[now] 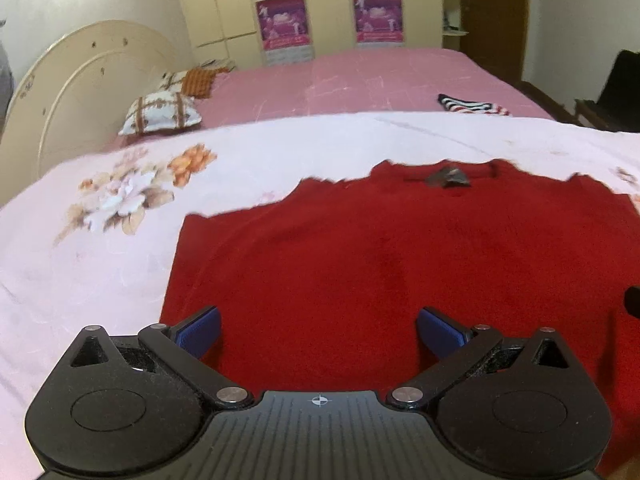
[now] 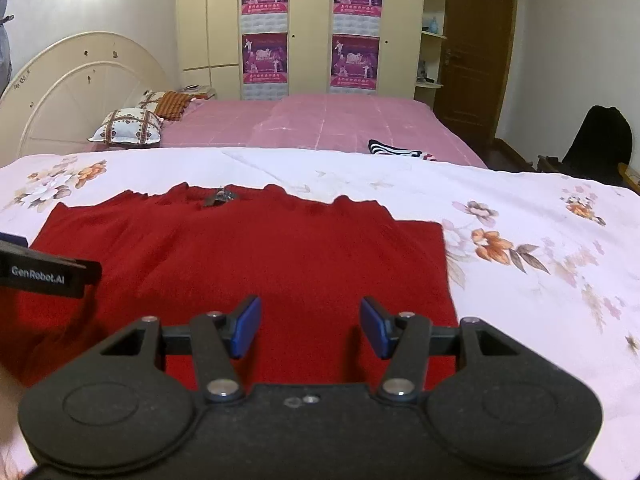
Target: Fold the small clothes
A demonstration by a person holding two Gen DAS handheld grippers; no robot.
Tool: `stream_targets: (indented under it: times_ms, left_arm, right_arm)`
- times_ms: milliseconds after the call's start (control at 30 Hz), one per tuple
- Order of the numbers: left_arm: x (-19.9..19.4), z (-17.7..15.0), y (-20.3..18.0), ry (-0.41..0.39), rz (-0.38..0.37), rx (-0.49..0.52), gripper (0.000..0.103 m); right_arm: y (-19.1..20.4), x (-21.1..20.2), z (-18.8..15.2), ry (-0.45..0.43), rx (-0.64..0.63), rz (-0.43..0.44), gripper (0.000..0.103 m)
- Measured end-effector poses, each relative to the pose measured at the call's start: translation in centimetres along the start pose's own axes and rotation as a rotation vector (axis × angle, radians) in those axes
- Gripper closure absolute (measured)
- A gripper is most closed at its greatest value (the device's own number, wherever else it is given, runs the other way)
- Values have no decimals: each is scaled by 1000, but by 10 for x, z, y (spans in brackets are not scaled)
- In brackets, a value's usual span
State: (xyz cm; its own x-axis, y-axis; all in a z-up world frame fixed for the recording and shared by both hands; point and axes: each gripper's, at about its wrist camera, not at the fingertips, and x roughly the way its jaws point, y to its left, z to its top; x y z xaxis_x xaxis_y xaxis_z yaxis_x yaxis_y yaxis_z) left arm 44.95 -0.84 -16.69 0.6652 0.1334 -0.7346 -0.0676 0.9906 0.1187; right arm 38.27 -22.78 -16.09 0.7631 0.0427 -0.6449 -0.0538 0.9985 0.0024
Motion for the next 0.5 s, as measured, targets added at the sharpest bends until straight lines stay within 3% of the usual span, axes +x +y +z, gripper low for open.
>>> stream_targets:
  times_ms: [167, 267, 500]
  left_arm:
    - [15, -11, 13, -10, -48, -57, 0]
    - [12, -8, 17, 11, -64, -65, 0]
    - [-11, -15, 30, 33, -75, -110, 0]
  right_arm:
    - [7, 18, 1, 18, -25, -6, 47]
    - [5, 32, -5, 58, -62, -41, 40]
    - [5, 12, -1, 21, 3, 20, 40]
